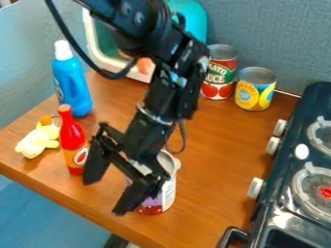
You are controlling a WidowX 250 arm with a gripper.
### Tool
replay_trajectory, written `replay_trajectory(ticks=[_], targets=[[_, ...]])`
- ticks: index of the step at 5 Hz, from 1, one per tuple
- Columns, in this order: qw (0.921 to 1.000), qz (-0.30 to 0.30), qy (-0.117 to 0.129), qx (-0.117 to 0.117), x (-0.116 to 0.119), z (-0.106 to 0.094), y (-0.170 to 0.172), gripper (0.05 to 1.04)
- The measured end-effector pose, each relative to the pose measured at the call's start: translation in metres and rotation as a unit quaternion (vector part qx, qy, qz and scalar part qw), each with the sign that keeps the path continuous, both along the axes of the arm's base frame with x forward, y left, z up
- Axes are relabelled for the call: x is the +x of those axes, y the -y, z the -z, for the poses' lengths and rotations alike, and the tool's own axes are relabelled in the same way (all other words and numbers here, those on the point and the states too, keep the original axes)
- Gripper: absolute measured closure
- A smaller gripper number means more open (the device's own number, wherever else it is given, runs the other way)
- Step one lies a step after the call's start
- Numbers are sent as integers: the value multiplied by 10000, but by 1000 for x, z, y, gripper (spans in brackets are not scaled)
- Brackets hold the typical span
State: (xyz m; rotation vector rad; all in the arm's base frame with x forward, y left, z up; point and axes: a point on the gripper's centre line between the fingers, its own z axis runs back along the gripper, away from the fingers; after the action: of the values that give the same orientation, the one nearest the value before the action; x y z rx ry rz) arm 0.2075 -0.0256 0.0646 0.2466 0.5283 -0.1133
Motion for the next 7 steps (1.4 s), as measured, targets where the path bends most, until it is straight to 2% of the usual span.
replay_trajectory(ticks=[1, 2, 3, 4, 5, 6, 7], targets=[[9999, 85, -119, -63, 1, 9, 1, 83], [9976, 483, 6, -492, 10, 23, 4, 83], [9868, 993, 755, -1032, 41, 32, -2, 83], [9718, 1297, 1509, -1263, 73, 29, 1, 83], [9565, 1340, 2188, -1388, 109, 11, 7, 83], [9508, 1175, 2375, -1609, 134, 12, 18, 83], [9547, 1018, 2237, -1676, 159, 19, 25, 83]])
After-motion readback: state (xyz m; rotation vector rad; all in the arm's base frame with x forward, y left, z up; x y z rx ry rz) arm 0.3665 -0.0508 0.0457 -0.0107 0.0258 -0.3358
